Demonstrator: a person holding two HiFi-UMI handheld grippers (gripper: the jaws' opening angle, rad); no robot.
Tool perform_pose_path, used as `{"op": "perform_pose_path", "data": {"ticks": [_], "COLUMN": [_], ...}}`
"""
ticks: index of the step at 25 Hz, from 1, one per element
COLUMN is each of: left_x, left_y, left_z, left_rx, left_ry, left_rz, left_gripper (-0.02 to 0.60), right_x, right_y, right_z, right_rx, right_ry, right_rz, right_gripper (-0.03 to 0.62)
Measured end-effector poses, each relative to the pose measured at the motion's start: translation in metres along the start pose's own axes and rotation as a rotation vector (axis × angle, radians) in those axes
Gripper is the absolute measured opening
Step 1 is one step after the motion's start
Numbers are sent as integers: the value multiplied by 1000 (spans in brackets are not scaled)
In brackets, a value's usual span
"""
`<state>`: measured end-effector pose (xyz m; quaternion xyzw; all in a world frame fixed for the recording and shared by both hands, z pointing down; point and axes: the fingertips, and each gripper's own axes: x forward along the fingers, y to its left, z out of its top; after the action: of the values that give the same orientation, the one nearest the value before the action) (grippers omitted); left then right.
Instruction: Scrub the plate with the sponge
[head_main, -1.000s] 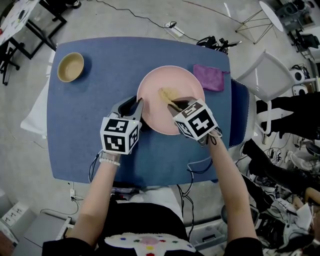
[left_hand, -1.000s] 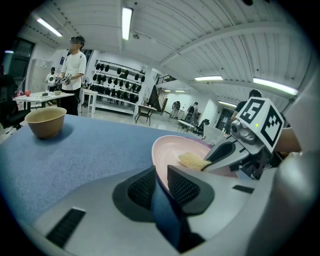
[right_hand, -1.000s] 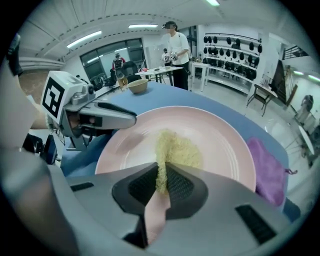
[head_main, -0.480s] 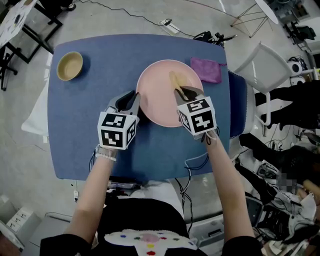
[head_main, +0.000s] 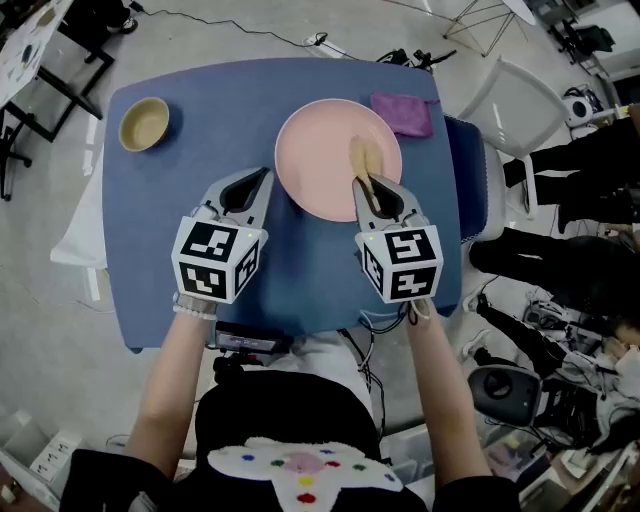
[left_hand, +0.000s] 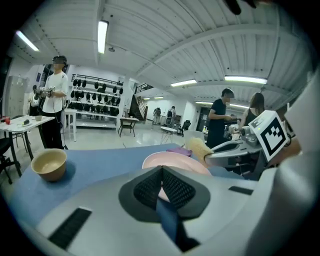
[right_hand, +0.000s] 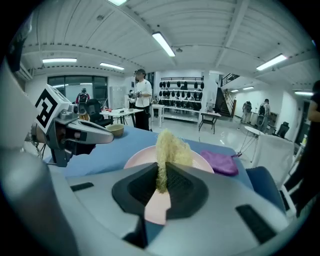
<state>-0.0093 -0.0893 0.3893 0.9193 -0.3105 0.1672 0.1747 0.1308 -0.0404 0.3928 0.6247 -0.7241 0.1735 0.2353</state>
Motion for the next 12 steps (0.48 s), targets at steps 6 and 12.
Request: {"op": "perform_pose_path", "data": {"ticks": [6, 12], "left_x": [-32, -57], "left_y": [-15, -33], "left_z": [23, 34], "left_rx": [57, 62], "left_ry": [-62, -105], "left_rz": [-54, -93], "left_gripper": [11, 11], "right_x": [-46, -82], "right_y": [22, 41], "right_z": [7, 17], "right_rx": [64, 69], "right_ry": [-86, -159], "right_rz": [-51, -92], "right_gripper": [40, 38]}}
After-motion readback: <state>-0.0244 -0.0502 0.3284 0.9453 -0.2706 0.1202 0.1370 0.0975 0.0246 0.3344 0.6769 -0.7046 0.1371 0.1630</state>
